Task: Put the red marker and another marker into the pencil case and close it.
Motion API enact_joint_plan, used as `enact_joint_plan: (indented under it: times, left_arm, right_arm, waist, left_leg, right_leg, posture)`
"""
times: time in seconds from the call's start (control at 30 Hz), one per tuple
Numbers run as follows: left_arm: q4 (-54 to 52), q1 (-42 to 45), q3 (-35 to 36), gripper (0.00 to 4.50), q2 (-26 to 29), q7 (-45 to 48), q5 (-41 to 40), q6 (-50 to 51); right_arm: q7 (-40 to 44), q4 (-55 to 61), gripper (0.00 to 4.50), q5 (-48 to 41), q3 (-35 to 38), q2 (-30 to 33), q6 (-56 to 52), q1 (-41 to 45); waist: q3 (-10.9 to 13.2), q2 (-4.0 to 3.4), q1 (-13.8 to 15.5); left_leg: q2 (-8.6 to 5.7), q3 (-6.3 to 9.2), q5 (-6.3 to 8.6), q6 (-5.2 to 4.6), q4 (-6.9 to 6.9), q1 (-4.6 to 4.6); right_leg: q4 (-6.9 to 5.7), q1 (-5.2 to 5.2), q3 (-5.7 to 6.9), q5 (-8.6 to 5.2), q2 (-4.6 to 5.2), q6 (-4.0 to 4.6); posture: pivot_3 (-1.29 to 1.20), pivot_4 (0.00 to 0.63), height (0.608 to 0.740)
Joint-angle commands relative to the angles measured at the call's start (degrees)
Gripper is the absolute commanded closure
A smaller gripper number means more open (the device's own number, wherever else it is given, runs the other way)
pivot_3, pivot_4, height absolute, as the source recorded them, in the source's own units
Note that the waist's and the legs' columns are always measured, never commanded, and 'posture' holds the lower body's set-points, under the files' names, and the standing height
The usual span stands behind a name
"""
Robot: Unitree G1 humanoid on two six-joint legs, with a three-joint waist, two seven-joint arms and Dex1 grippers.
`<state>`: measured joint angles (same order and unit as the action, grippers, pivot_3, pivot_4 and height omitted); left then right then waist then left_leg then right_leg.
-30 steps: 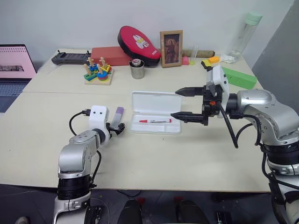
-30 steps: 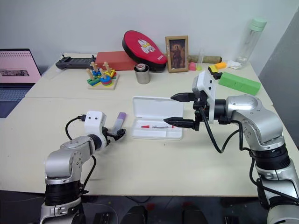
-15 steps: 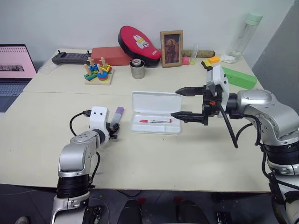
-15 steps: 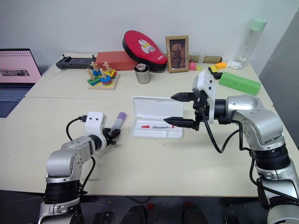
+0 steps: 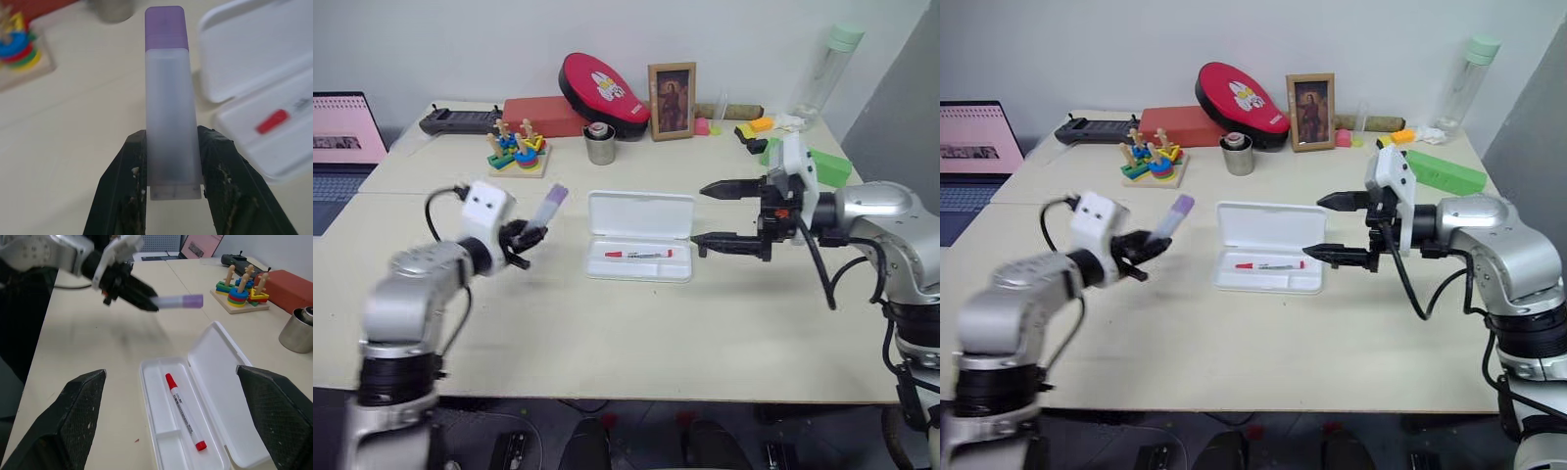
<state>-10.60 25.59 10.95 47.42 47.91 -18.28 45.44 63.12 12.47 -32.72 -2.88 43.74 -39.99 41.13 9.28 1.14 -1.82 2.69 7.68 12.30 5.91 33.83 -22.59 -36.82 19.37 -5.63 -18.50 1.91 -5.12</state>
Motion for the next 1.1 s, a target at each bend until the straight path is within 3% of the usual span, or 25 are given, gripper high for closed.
enact_joint_plan:
  times: [0.03,0.2,0.4,0.73,1.1]
  left_arm:
    - [2.67,2.72,-4.66,3.31,6.29,14.35,-2.47,-6.69]
    - [10.36,10.89,-16.55,3.31,7.85,27.07,2.76,-17.92]
    - [28.54,24.08,-30.98,3.31,1.63,34.78,15.5,-34.76]
    - [48.76,35.7,-34.45,3.31,-8.8,38.47,21.7,-45.53]
    - [52.34,35.37,-33.92,3.31,-11.32,40.07,24.25,-44.43]
  right_arm:
    - [0.07,0.25,0.0,0.31,2.09,0.47,2.42,0.17]
    - [-1.39,1.35,0.0,0.35,2.58,0.54,2.63,-1.04]
    - [-5.29,4.46,0.0,-0.4,3.6,-0.29,1.48,-2.55]
    - [-10.22,9.88,0.0,-1.79,6.15,-0.01,-1.42,-5.9]
    - [-13.25,12.47,0.0,-3.51,7.26,0.06,-3.3,-7.5]
  waist:
    - [0.02,-0.03,-0.01]
    - [0.01,-0.02,0.13]
    - [0.02,-0.03,0.03]
    - [0.02,-0.03,-0.08]
    - [0.01,-0.02,-0.23]
  left_leg:
    - [0.0,0.0,0.0,0.0,-0.04,-0.01]
    - [0.0,0.01,-0.01,0.0,-0.03,-0.1]
    - [0.0,0.02,-0.02,-0.03,-0.02,-0.17]
    - [0.0,0.03,-0.01,-0.04,0.0,-0.28]
    - [0.0,0.05,-0.02,-0.06,0.03,-0.26]
  right_leg:
    - [0.01,0.04,0.0,-0.01,0.0,0.01]
    - [-0.05,0.21,0.03,-0.02,-0.01,0.03]
    - [-0.11,0.22,0.02,-0.02,-0.05,0.03]
    - [-0.1,0.27,0.03,-0.03,-0.06,0.05]
    - [-0.17,0.25,0.03,-0.03,-0.06,0.05]
  posture:
    - [0.0,0.15,0.74]
    - [0.0,0.15,0.74]
    - [0.0,0.15,0.74]
    - [0.0,0.15,0.74]
    - [0.0,0.15,0.74]
